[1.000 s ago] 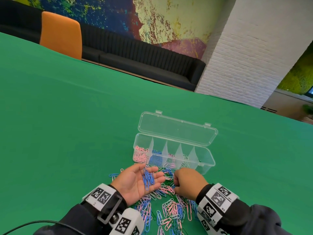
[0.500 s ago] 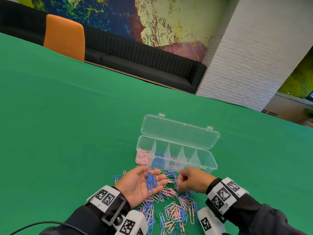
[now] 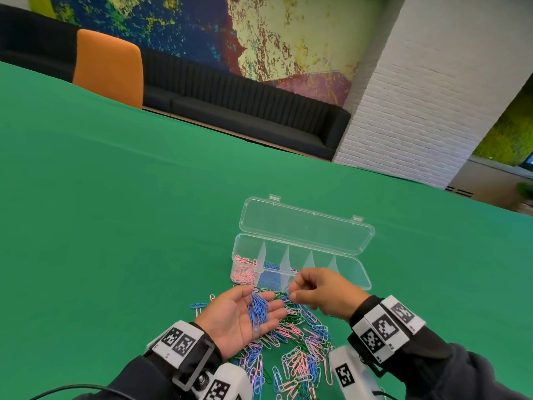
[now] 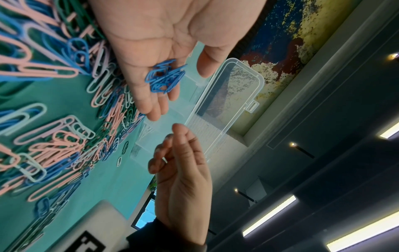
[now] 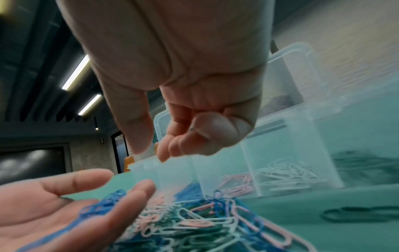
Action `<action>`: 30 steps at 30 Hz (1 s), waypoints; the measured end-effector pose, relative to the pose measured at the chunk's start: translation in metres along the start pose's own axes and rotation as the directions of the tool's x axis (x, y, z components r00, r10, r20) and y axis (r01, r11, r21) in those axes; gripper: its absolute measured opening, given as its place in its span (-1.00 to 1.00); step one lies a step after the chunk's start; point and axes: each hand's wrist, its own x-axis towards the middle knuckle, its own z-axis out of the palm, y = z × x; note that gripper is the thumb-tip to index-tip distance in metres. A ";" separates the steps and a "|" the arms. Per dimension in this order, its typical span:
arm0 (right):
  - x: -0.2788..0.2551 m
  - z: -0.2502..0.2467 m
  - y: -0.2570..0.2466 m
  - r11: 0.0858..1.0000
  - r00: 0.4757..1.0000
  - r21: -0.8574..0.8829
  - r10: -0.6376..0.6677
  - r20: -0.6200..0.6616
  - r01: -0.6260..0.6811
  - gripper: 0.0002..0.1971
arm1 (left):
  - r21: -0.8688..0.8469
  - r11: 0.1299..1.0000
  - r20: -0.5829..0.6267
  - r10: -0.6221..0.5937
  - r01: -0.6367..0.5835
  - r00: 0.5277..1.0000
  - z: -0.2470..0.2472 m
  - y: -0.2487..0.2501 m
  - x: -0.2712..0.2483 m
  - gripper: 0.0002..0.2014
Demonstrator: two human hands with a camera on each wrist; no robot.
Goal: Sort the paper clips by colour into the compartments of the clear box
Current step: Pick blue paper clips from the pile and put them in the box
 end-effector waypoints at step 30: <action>0.015 0.016 0.036 0.780 0.984 -0.602 0.171 -0.056 -0.170 -0.90 | -0.042 0.998 -0.016 0.046 -0.047 0.999 0.001 0.003 -0.005 -0.72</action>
